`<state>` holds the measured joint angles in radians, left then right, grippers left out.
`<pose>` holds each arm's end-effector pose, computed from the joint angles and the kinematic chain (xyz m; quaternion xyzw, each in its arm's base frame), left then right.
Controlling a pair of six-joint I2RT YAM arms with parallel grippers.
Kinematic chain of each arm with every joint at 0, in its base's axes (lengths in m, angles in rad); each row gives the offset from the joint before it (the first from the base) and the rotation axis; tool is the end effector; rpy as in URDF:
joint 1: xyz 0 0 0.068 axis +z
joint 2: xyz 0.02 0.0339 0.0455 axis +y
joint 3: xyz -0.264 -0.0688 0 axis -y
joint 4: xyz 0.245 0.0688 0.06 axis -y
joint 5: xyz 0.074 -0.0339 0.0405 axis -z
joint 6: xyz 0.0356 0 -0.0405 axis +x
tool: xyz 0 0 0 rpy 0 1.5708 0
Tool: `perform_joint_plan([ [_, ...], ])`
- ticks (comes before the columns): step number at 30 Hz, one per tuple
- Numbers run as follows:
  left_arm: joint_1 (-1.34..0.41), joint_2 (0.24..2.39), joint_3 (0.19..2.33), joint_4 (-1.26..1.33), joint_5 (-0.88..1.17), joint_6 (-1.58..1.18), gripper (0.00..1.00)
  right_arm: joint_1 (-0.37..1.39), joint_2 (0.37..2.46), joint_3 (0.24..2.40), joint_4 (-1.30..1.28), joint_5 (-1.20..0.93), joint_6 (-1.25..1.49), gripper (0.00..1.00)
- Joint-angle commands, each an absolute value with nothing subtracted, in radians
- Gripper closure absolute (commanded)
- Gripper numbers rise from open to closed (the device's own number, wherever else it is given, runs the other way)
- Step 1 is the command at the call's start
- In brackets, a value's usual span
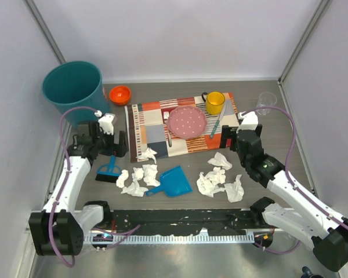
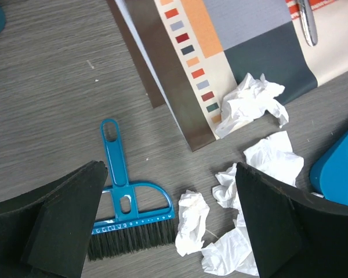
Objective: Sweep away the paper scraps from the table
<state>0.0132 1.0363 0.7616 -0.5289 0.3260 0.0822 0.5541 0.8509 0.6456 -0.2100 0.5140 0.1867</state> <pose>0.2125 -0.0086 0.2544 0.0923 0.9124 -0.1327 0.3761 0.1743 0.0872 0.2784 -0.0115 0.8219 -0.0073 0.5695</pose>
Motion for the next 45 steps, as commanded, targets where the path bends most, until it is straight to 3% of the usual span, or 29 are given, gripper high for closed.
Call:
perform_joint_plan([
  [1,0.011,1.061,0.856,-0.54,0.17,0.005,0.0,0.551,0.834,0.658,-0.173,0.52,0.184,0.01],
  [5,0.032,1.124,0.893,-0.595,0.186,0.066,0.0,0.551,0.839,0.669,-0.181,0.503,0.184,0.02],
  [10,0.176,1.29,1.029,-0.812,0.215,0.167,0.25,0.551,0.838,0.687,-0.207,0.492,0.186,0.03],
  [12,0.227,1.325,1.06,-0.868,0.241,0.199,0.28,0.551,0.836,0.69,-0.218,0.494,0.186,0.03],
  [17,0.224,1.332,1.034,-0.849,0.167,0.216,0.23,0.551,0.838,0.683,-0.219,0.494,0.189,0.04],
  [23,0.023,1.361,1.006,-0.807,-0.041,0.201,0.2,0.551,0.839,0.672,-0.224,0.494,0.189,0.04],
  [28,0.008,1.479,1.009,-0.851,-0.133,0.158,0.3,0.551,0.818,0.667,-0.227,0.503,0.187,0.04],
  [40,-0.08,1.621,1.031,-0.773,-0.072,0.084,0.32,0.551,0.828,0.663,-0.229,0.508,0.189,0.04],
  [45,-0.101,1.704,1.032,-0.788,-0.14,0.095,0.44,0.551,0.819,0.661,-0.227,0.517,0.187,0.04],
])
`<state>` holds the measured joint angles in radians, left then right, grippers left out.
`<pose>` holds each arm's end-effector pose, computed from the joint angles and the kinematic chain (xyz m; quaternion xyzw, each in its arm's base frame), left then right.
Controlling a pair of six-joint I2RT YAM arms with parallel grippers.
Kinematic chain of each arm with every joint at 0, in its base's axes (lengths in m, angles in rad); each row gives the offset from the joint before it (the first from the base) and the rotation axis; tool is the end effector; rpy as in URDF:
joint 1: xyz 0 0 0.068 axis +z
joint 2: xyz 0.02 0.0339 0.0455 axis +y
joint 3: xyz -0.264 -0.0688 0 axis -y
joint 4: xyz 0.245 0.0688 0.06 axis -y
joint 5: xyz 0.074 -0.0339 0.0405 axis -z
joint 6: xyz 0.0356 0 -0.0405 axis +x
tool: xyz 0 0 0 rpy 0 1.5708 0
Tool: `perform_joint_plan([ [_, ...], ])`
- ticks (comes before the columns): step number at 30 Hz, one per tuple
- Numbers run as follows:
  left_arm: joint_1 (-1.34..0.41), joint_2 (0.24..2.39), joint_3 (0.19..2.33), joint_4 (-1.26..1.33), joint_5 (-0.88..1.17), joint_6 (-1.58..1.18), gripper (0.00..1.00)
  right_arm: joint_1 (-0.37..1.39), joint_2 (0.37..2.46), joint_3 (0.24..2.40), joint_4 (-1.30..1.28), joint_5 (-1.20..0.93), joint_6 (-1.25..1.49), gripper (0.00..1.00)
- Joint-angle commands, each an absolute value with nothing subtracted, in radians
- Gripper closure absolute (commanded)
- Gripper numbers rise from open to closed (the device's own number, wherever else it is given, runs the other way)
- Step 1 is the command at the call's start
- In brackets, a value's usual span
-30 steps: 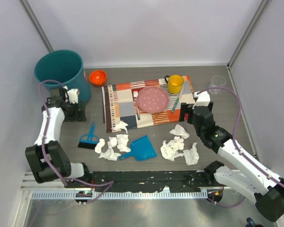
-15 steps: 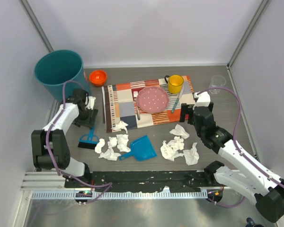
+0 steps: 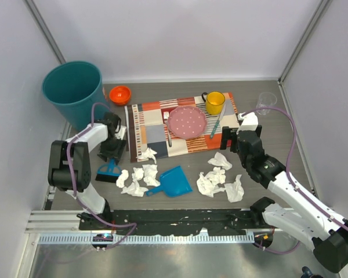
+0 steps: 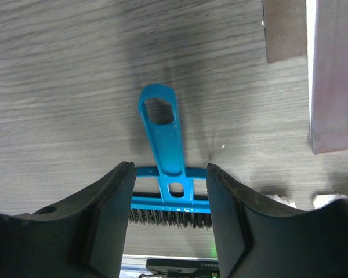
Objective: Sweep away the paper scraps from the table
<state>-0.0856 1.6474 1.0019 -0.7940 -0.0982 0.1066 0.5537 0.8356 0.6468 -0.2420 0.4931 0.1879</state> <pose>0.2856 -0.0210 0.1688 0.0924 0.9924 0.0497 0.0650 0.1710 0.0859 0.2783 -0.0190 0.8268 -0.0019 0.5622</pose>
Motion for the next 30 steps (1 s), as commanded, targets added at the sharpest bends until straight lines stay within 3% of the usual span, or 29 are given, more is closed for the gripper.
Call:
perform_joint_plan([
  [1,-0.104,1.713,1.035,-0.79,-0.137,0.098,0.49,0.551,0.819,0.661,-0.227,0.517,0.186,0.04],
  [5,-0.12,1.769,1.054,-0.81,-0.123,0.107,0.64,0.549,0.824,0.661,-0.225,0.523,0.184,0.04],
  [8,-0.12,1.782,1.058,-0.815,-0.117,0.11,0.85,0.549,0.822,0.663,-0.229,0.525,0.183,0.04],
  [9,-0.12,1.781,1.058,-0.805,-0.12,0.109,1.0,0.551,0.821,0.663,-0.229,0.526,0.183,0.04],
  [14,-0.12,1.744,1.048,-0.747,-0.199,0.103,1.0,0.549,0.819,0.678,-0.239,0.509,0.187,0.04],
  [19,-0.123,1.545,1.091,-0.765,-0.129,0.19,1.0,0.549,0.824,0.732,-0.284,0.442,0.218,0.05],
  [21,-0.129,1.478,1.117,-0.776,-0.114,0.237,1.0,0.551,0.837,0.77,-0.278,0.349,0.267,0.06],
  [25,-0.155,1.353,1.257,-0.904,-0.003,0.233,1.0,0.551,0.911,0.851,-0.201,0.106,0.376,0.17],
  [26,-0.17,1.339,1.287,-0.934,0.102,0.224,1.0,0.552,0.966,0.87,-0.177,0.071,0.443,0.17],
  [30,-0.291,1.24,1.359,-0.971,0.202,0.195,1.0,0.595,1.113,1.006,-0.14,-0.102,0.541,0.17],
])
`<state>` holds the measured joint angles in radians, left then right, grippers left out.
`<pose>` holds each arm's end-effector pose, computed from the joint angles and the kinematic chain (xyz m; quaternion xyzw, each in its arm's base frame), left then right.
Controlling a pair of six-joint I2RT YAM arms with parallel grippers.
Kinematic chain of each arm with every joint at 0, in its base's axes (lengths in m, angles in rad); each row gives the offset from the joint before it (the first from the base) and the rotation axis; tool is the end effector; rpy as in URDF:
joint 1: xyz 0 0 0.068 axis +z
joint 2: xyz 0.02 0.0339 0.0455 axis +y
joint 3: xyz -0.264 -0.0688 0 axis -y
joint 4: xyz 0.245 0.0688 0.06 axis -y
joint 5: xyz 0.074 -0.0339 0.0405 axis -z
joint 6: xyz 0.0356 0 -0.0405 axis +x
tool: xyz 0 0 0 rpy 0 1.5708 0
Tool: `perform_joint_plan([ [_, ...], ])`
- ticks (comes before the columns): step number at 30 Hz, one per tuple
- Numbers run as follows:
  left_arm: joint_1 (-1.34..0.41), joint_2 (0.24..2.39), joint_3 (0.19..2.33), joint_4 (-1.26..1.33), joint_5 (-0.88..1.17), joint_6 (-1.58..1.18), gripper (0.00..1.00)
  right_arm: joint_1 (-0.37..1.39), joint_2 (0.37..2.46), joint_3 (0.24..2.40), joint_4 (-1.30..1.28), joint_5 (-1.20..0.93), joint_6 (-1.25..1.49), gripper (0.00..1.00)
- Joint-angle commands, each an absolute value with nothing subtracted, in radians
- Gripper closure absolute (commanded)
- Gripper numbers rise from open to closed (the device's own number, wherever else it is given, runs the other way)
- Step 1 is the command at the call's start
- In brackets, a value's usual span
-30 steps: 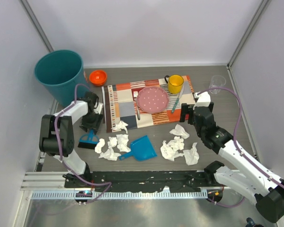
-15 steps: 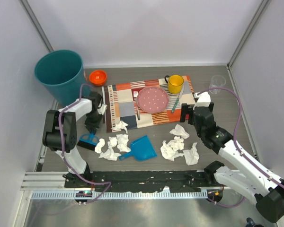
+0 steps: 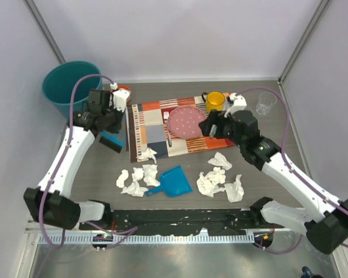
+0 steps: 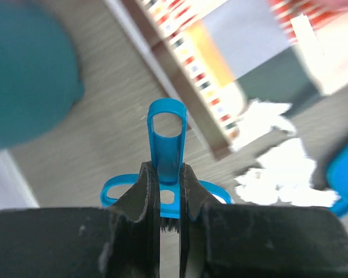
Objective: Sweep away the paper scraps from the table
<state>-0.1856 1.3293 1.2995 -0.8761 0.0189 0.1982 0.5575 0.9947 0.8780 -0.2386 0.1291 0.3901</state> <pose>0.2664 -0.0507 0.3363 0.1833 0.9273 -0.0069 0.3264 0.1967 0.1173 0.3279 -0.0318 0.8194 0.2129 0.5312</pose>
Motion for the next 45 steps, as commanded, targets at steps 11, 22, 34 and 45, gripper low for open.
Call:
perform_joint_plan([
  [11,-0.517,1.18,1.387,-0.991,0.172,0.219,1.0,0.833,1.345,1.189,0.175,-0.137,0.793,0.28],
  [22,-0.535,1.198,1.413,-0.979,0.189,0.21,1.0,0.876,1.434,1.207,0.173,-0.054,0.834,0.37],
  [34,-0.534,1.207,1.408,-0.962,0.17,0.213,1.0,0.899,1.523,1.227,0.202,-0.083,0.853,0.53],
  [45,-0.535,1.216,1.391,-0.945,0.172,0.225,1.0,0.904,1.577,1.247,0.239,-0.175,0.85,0.89],
])
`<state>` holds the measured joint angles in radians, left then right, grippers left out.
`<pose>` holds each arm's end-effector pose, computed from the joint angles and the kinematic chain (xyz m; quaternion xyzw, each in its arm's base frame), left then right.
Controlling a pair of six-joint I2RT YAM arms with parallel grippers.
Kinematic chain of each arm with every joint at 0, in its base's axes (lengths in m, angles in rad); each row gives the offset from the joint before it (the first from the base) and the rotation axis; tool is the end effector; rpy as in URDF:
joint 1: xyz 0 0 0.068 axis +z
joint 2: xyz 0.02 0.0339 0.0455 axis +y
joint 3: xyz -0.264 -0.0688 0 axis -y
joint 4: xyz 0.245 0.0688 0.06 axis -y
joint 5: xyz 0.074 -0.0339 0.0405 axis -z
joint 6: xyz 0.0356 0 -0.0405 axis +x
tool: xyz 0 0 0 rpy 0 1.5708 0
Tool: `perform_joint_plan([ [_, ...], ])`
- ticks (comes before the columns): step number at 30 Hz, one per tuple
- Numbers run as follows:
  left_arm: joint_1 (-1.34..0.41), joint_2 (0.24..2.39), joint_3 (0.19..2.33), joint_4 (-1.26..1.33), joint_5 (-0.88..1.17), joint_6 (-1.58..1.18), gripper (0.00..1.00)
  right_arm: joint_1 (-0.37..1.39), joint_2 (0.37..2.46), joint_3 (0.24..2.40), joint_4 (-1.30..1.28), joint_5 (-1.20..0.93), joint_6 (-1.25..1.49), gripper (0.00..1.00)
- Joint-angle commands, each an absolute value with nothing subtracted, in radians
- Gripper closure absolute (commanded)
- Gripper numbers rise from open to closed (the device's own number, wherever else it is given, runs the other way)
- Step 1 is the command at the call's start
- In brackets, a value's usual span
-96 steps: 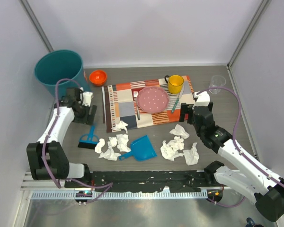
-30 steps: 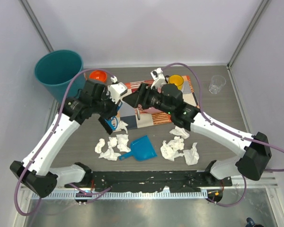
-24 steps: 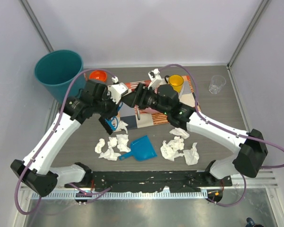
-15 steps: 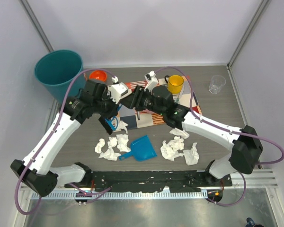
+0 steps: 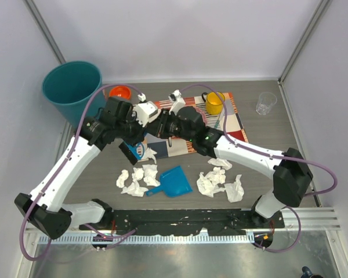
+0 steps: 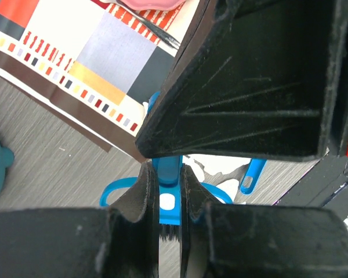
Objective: Sweep away the paper scraps from the table
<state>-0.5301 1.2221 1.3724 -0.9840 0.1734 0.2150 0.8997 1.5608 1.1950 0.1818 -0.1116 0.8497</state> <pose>0.2008 -0.1248 0.3769 0.3673 0.8542 -0.1361 0.3418 0.2302 0.2963 0.3259 -0.0548 0.7668 0.5172 0.3763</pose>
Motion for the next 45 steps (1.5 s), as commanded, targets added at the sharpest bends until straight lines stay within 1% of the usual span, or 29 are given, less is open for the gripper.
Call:
perform_joint_plan([
  [1,-0.535,1.218,1.388,-0.943,0.17,0.225,1.0,0.904,1.578,1.247,0.244,-0.181,0.85,0.95],
  [2,-0.535,1.221,1.387,-0.94,0.172,0.227,1.0,0.904,1.578,1.246,0.245,-0.183,0.847,0.99],
  [4,-0.537,1.227,1.382,-0.934,0.164,0.226,0.99,0.904,1.559,1.235,0.224,-0.164,0.816,0.99],
  [5,-0.535,1.236,1.384,-0.939,0.161,0.221,0.87,0.904,1.549,1.232,0.206,-0.147,0.796,0.99],
  [6,-0.537,1.239,1.387,-0.943,0.161,0.219,0.67,0.904,1.52,1.229,0.181,-0.124,0.735,0.99],
  [7,-0.535,1.242,1.39,-0.946,0.161,0.215,0.27,0.9,1.502,1.217,0.125,-0.064,0.706,0.99],
  [8,-0.535,1.244,1.396,-0.951,0.167,0.215,0.16,0.899,1.484,1.209,0.095,-0.022,0.677,0.99],
  [9,-0.537,1.244,1.397,-0.956,0.176,0.216,0.08,0.899,1.458,1.198,0.071,-0.003,0.645,0.99],
  [10,-0.535,1.243,1.4,-0.957,0.19,0.216,0.03,0.897,1.412,1.174,0.036,0.053,0.597,0.99],
  [11,-0.535,1.238,1.405,-0.96,0.202,0.218,0.01,0.894,1.384,1.161,0.02,0.114,0.572,0.99],
  [13,-0.537,1.238,1.413,-0.971,0.227,0.218,0.0,0.893,1.309,1.143,-0.047,0.173,0.496,0.99],
  [16,-0.54,1.253,1.428,-1.015,0.258,0.227,0.0,0.89,1.221,1.137,-0.157,0.317,0.416,0.99],
  [17,-0.546,1.259,1.419,-1.028,0.259,0.229,0.0,0.89,1.2,1.134,-0.187,0.406,0.367,0.99],
  [18,-0.552,1.265,1.408,-1.037,0.261,0.242,0.0,0.888,1.175,1.123,-0.214,0.449,0.339,0.99],
  [19,-0.58,1.273,1.393,-1.052,0.259,0.251,0.04,0.887,1.155,1.115,-0.263,0.493,0.313,0.99],
  [20,-0.597,1.275,1.349,-1.054,0.255,0.264,0.06,0.885,1.111,1.103,-0.282,0.552,0.257,0.99],
  [21,-0.623,1.275,1.321,-1.055,0.256,0.278,0.09,0.882,1.091,1.08,-0.3,0.643,0.235,0.99],
  [22,-0.647,1.267,1.29,-1.052,0.255,0.3,0.17,0.871,1.072,1.068,-0.336,0.693,0.215,0.99],
  [24,-0.739,1.262,1.189,-1.017,0.233,0.316,0.23,0.858,1.011,1.036,-0.366,0.779,0.169,0.99],
  [25,-0.771,1.267,1.158,-1.006,0.213,0.319,0.28,0.835,0.988,1.028,-0.392,0.793,0.163,0.99],
  [26,-0.84,1.276,1.111,-0.993,0.197,0.319,0.29,0.821,0.97,1.019,-0.403,0.798,0.161,0.99],
  [27,-0.865,1.287,1.094,-0.994,0.183,0.322,0.31,0.802,0.928,1.002,-0.41,0.796,0.167,0.99],
  [29,-0.916,1.314,1.06,-0.989,0.179,0.322,0.31,0.755,0.894,0.986,-0.425,0.77,0.178,0.99],
  [34,-0.933,1.358,0.997,-0.992,0.208,0.324,0.34,0.704,0.847,0.962,-0.445,0.736,0.224,0.99],
  [36,-0.936,1.374,0.982,-0.983,0.203,0.325,0.38,0.701,0.851,0.96,-0.446,0.735,0.229,0.99],
  [38,-0.936,1.403,0.976,-0.983,0.209,0.325,0.39,0.703,0.859,0.965,-0.448,0.73,0.229,0.99],
  [41,-0.953,1.437,0.977,-0.988,0.224,0.328,0.39,0.701,0.882,0.985,-0.446,0.729,0.219,0.99],
  [45,-1.0,1.543,0.983,-0.979,0.146,0.29,0.36,0.698,0.897,1.005,-0.446,0.73,0.207,0.99],
])
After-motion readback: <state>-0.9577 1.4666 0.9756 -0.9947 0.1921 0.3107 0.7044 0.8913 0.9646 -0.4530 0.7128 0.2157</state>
